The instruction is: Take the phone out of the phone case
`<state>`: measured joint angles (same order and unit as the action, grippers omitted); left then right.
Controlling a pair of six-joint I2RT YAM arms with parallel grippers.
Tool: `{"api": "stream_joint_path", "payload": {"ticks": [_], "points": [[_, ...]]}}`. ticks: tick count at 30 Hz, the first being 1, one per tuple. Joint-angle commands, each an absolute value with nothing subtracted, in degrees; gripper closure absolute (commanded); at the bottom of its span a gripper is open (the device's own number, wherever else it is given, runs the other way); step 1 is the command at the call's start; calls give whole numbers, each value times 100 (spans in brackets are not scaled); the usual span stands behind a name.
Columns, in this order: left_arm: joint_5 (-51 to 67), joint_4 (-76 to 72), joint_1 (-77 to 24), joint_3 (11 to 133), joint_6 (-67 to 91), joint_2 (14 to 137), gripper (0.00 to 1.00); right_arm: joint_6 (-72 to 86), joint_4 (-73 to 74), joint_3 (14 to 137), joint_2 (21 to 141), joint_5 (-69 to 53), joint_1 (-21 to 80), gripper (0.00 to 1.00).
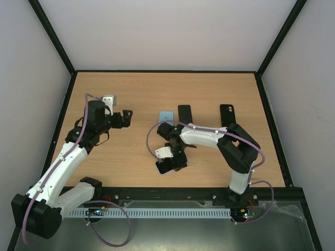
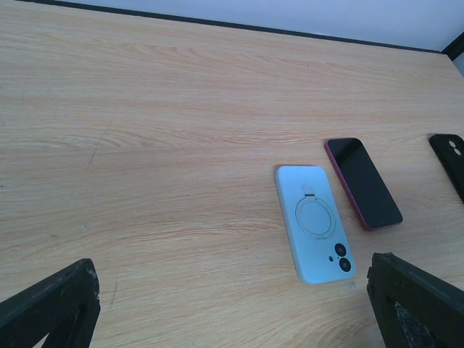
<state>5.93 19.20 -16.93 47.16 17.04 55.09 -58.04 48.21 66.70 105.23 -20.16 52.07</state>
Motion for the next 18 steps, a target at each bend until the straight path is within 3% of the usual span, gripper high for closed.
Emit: {"api": "stream_joint_path", "payload": {"ticks": [1,9,10,11,12,13,18], "points": [[580,1878,-1633,4674,1723,5411,0,-4555,4069,6242,10314,-1938,5501,5],[376,1910,-1609,4650,1814,5423,0,-4466,3887,5949,10322,-1783,5579,38],[232,1937,-1601,4648,1896,5445,0,-4411,3859,5923,10263,-1768,5580,38],[78,1971,-1588,4648,1984,5474,0,-4375,3851,5872,10183,-1754,5577,29],[-1,2001,-1585,4654,2021,5506,0,-4378,3883,5825,10098,-1765,5579,7],[-3,2019,-1583,4670,2040,5543,0,-4414,3922,5773,10022,-1825,5576,2],[320,1924,-1549,4642,2031,5631,0,-4015,3715,5538,10080,-1587,5632,2]]}}
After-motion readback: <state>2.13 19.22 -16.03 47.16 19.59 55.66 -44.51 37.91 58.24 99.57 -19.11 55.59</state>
